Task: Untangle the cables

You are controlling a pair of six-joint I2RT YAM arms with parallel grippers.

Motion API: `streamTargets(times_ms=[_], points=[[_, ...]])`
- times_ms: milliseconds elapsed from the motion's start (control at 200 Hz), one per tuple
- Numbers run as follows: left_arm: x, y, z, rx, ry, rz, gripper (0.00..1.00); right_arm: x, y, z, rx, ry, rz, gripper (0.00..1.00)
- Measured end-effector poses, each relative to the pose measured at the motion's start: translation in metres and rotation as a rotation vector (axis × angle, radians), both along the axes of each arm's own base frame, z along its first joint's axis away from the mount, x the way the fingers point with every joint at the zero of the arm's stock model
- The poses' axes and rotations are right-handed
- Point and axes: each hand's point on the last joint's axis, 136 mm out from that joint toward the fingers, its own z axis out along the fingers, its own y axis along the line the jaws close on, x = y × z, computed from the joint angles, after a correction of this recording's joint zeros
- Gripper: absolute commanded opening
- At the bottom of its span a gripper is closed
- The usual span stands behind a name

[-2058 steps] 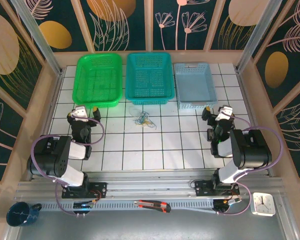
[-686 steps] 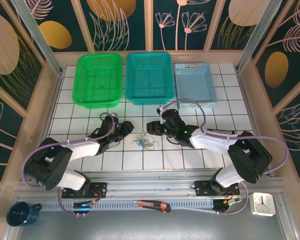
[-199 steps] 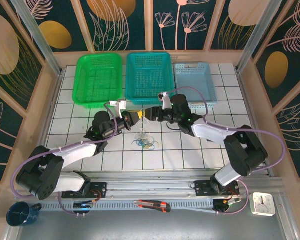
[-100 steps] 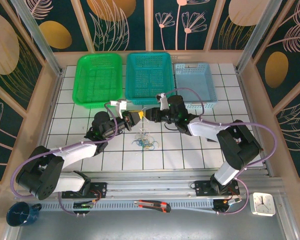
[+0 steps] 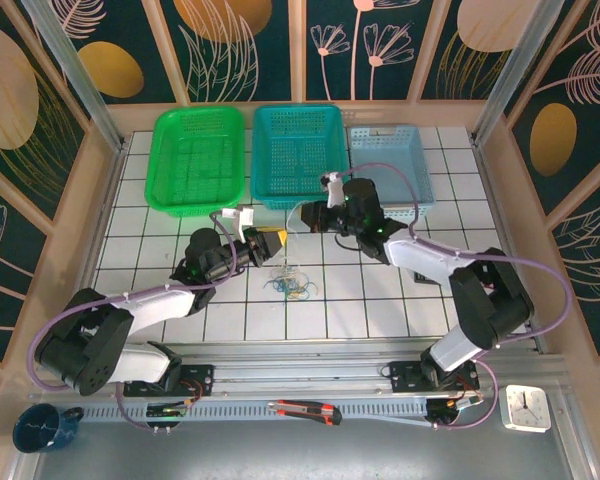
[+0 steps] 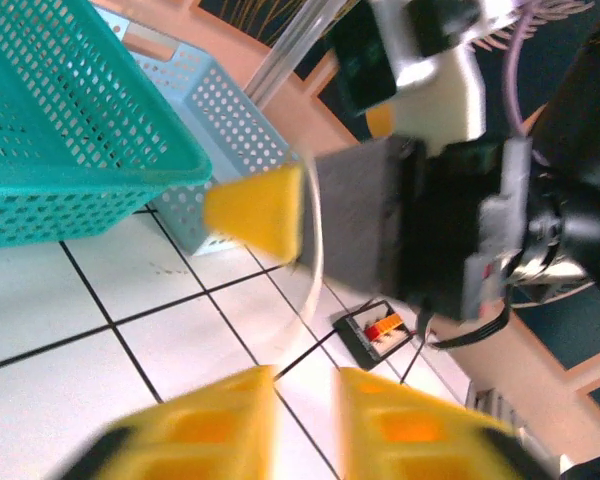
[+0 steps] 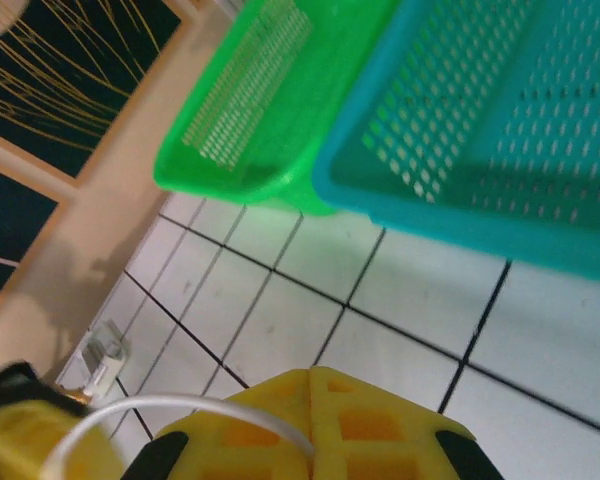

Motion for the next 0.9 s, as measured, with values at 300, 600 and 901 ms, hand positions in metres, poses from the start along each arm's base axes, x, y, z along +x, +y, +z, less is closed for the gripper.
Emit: streamTargets(times_ms=[300,600,901], points=[[-0.003,0.008,-0.021,0.042,0.008,0.031,0.87,0.007,-0.003,0.074,0.041,-0.123,-0.021,0.00],[-0.004,0.012,-0.042,0.149,-0.010,0.051,0.90,0.000,0.010,0.095,0.022,-0.134,-0.005,0.00],[-0.004,-0.013,-0.076,0.255,0.013,0.024,0.76,-0.012,0.027,0.135,0.032,-0.201,0.034,0.00]])
